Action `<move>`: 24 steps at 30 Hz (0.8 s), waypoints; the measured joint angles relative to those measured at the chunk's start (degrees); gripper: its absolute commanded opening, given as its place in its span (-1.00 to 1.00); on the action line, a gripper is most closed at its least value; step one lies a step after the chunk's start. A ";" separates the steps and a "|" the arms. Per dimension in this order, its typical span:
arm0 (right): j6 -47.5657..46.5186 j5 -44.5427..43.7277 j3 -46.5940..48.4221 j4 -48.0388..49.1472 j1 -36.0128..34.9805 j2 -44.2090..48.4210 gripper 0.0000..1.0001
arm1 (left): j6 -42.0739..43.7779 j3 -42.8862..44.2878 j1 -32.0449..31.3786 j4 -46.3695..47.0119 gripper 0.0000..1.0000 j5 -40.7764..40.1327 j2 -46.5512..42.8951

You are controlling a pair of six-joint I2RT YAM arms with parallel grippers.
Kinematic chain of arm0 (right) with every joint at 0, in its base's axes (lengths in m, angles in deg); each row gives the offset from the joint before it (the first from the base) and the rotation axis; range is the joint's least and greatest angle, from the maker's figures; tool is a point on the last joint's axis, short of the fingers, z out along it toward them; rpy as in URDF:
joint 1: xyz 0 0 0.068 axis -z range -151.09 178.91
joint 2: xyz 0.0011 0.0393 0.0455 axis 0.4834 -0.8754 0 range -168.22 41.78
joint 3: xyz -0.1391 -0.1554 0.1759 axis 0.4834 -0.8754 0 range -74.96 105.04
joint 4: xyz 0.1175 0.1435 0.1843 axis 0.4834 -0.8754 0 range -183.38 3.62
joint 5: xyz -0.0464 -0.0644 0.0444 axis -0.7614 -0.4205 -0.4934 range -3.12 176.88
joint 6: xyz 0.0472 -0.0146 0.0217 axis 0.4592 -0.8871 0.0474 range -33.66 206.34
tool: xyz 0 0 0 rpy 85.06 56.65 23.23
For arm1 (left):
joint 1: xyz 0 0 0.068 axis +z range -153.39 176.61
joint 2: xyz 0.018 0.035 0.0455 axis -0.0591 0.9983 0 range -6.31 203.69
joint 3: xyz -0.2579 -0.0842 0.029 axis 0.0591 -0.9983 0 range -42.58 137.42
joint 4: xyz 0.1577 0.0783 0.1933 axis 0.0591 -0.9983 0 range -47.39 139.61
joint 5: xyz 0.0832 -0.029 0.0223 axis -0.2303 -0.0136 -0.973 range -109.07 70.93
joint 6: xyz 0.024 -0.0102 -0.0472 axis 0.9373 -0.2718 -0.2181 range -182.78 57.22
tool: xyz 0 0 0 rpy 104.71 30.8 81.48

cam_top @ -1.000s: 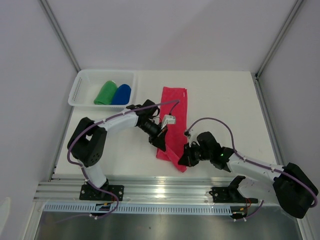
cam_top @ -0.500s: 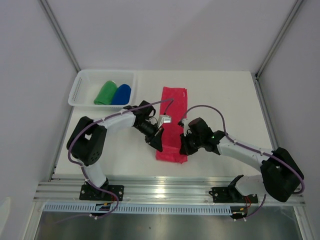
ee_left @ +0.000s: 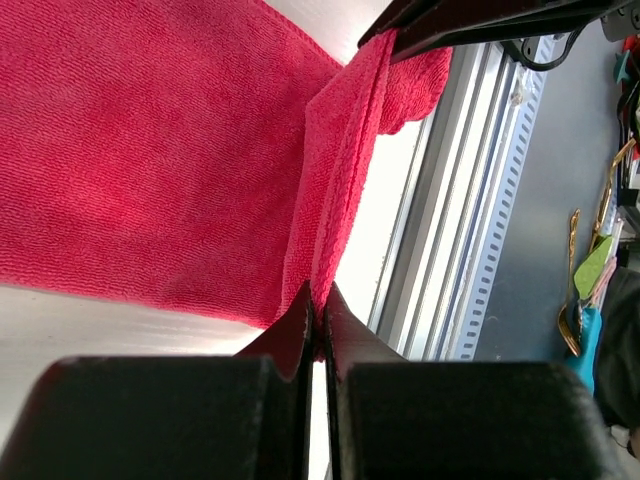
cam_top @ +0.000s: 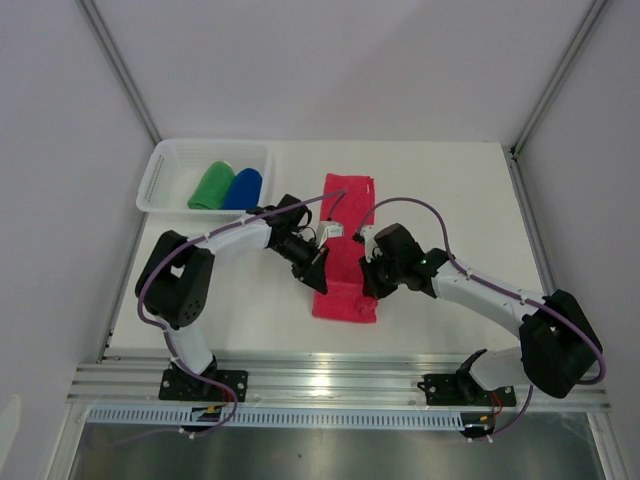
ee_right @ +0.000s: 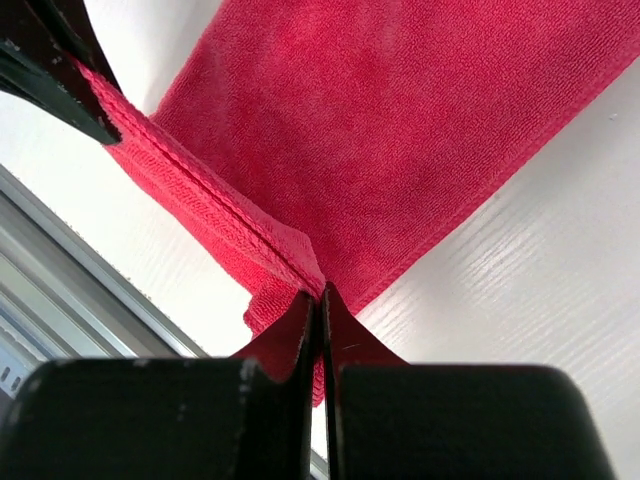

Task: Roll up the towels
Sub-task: Fold the towel

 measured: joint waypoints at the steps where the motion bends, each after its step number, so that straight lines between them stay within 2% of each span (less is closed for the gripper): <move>1: -0.13 -0.02 0.22 -0.31 0.02 0.00 -1.00 | 0.04 0.20 0.02 -0.07 -0.99 0.00 -0.02; 6: -0.66 2.56 0.83 -1.90 -0.26 2.99 -1.00 | 2.36 0.31 0.39 -2.75 -0.99 1.29 -2.71; 14: -0.55 11.47 -0.96 -4.66 -8.11 15.80 -1.00 | 13.25 -4.28 0.28 -12.85 -0.99 6.05 -14.38; 24: 4.63 18.84 -1.36 -8.00 -18.80 18.32 -1.00 | 27.93 -7.52 -4.94 -27.82 -0.99 10.10 -19.28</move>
